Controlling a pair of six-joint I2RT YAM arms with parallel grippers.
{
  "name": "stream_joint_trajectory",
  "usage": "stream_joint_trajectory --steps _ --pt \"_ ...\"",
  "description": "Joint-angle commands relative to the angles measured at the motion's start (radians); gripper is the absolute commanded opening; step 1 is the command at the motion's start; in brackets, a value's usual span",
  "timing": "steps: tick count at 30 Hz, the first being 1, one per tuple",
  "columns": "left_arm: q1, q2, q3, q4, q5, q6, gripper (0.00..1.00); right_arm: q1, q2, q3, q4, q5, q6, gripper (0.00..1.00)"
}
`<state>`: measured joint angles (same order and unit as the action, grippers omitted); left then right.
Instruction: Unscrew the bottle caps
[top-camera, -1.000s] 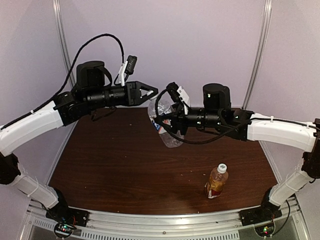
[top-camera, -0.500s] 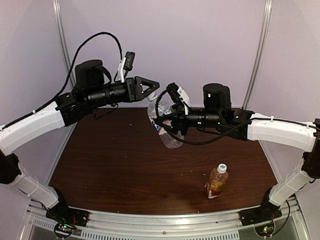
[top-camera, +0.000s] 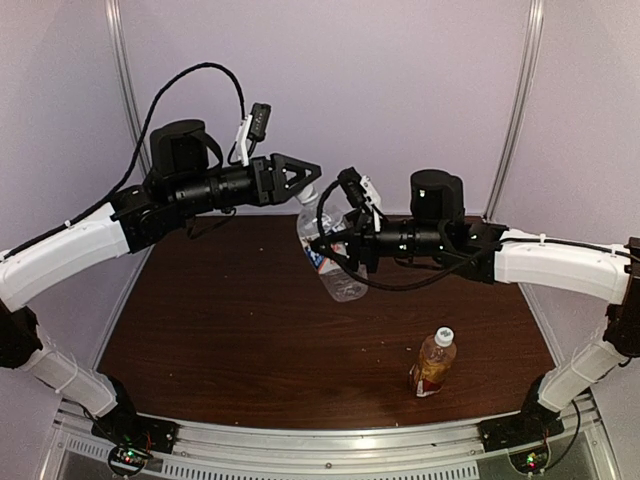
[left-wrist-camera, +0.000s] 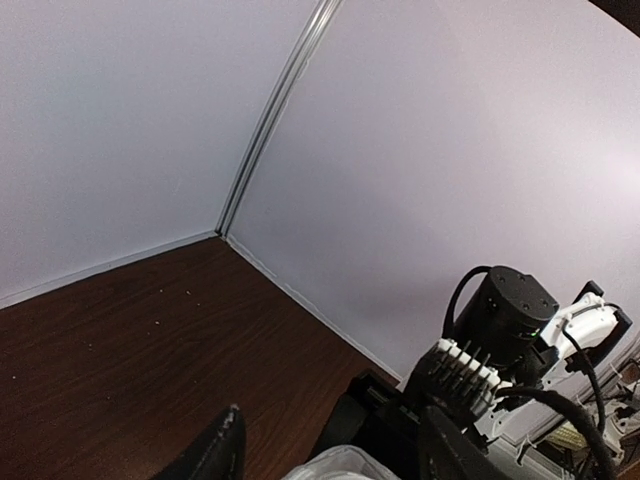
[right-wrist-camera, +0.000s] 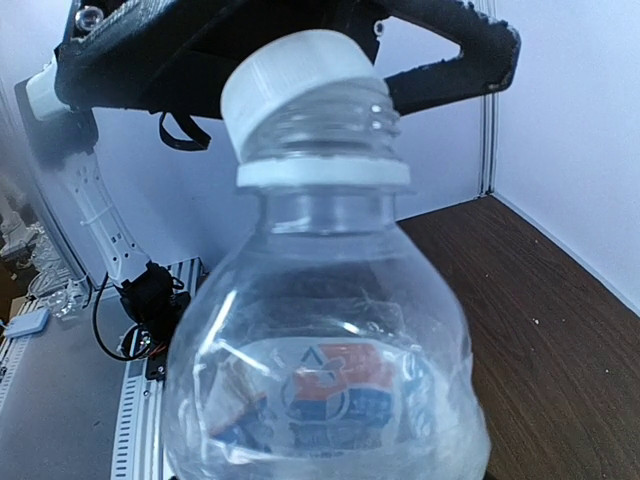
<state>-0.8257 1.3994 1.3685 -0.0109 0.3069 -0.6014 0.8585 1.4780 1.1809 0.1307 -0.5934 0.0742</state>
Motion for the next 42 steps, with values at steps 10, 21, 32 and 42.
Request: stream_joint_trajectory --steps 10,21,32,42 --pt "0.007 -0.078 0.025 -0.085 -0.03 0.123 0.78 -0.037 -0.036 -0.041 0.102 -0.086 0.081 0.43" --pt "0.007 -0.049 0.026 -0.133 0.037 0.183 0.78 -0.042 -0.027 -0.035 0.12 -0.119 0.105 0.43" --pt "0.006 0.005 0.071 -0.137 0.067 0.19 0.64 -0.042 -0.023 -0.032 0.115 -0.127 0.101 0.43" --pt "0.006 0.004 0.082 -0.138 0.068 0.196 0.54 -0.043 -0.01 -0.027 0.113 -0.134 0.099 0.42"
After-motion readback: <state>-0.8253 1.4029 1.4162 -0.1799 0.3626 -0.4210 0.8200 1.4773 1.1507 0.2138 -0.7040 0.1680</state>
